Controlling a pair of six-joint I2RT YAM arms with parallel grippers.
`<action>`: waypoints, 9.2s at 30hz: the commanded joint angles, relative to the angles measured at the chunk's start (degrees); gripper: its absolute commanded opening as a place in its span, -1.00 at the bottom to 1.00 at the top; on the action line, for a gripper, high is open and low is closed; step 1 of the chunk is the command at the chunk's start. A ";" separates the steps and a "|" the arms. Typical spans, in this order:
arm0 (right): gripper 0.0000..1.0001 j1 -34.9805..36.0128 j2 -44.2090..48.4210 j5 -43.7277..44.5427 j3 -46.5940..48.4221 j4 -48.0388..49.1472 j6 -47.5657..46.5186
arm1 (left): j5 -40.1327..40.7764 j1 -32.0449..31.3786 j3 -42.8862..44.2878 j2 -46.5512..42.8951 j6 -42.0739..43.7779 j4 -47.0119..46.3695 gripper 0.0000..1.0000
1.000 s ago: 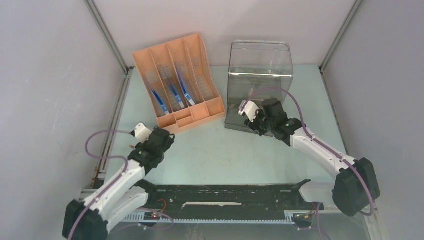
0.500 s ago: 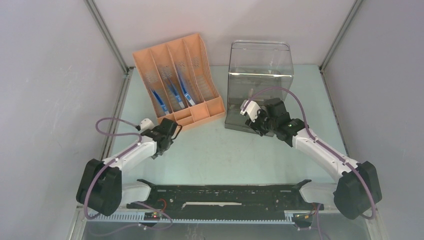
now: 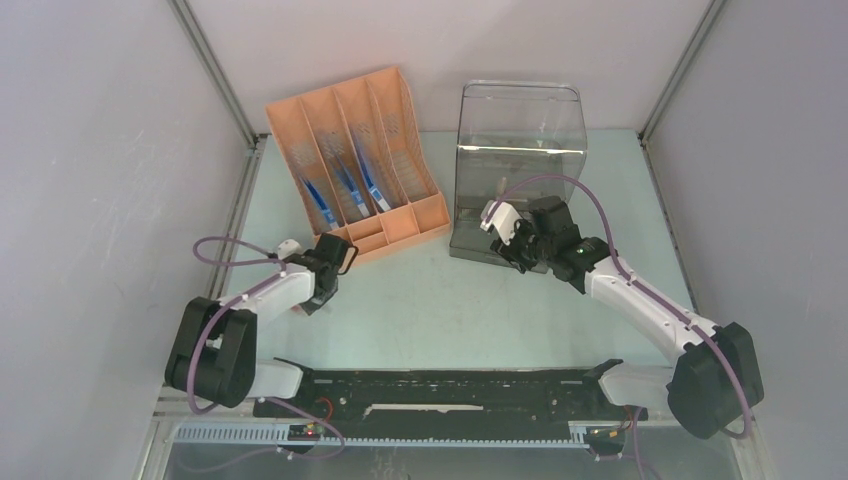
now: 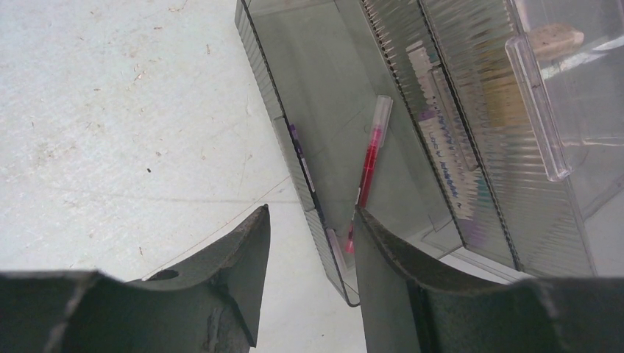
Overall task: Organize the desk
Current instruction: Pick up the stationery from the center of the board, then place the stationery in the drawer.
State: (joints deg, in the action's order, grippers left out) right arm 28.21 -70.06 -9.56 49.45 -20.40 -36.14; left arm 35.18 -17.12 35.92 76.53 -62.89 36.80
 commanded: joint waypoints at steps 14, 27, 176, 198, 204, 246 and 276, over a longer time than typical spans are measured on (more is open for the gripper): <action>0.06 -0.34 1.30 -0.63 2.38 0.10 -0.61 | -1.37 2.36 2.15 1.61 1.90 -0.63 -0.70; 0.07 -0.54 1.98 -3.17 2.38 -0.55 -0.51 | -3.14 2.36 -0.27 -7.64 5.52 -0.38 -0.85; -1.00 -3.61 8.05 -20.77 6.18 -1.07 15.66 | -10.45 -47.94 -26.33 -15.51 41.35 -101.40 1.00; -1.00 -3.36 -4.39 8.45 2.86 7.91 3.97 | -1.32 -43.61 -33.67 -35.51 38.55 -78.92 1.00; -0.98 -3.15 -7.72 12.60 2.86 9.12 4.10 | 0.42 -42.52 -35.55 -40.44 37.12 -75.76 1.00; 0.06 -0.14 -1.48 -0.52 3.98 -1.42 -0.37 | 15.35 -36.60 -26.43 -53.18 26.24 -31.12 1.00; 0.08 1.81 0.41 -2.78 3.98 -2.62 -1.13 | -9.71 13.29 -13.11 -40.31 3.93 -0.12 0.81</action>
State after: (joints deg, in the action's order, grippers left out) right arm 29.41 -71.53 -11.33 51.92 -22.87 -36.77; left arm 23.40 -5.02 13.61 27.75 -52.66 26.24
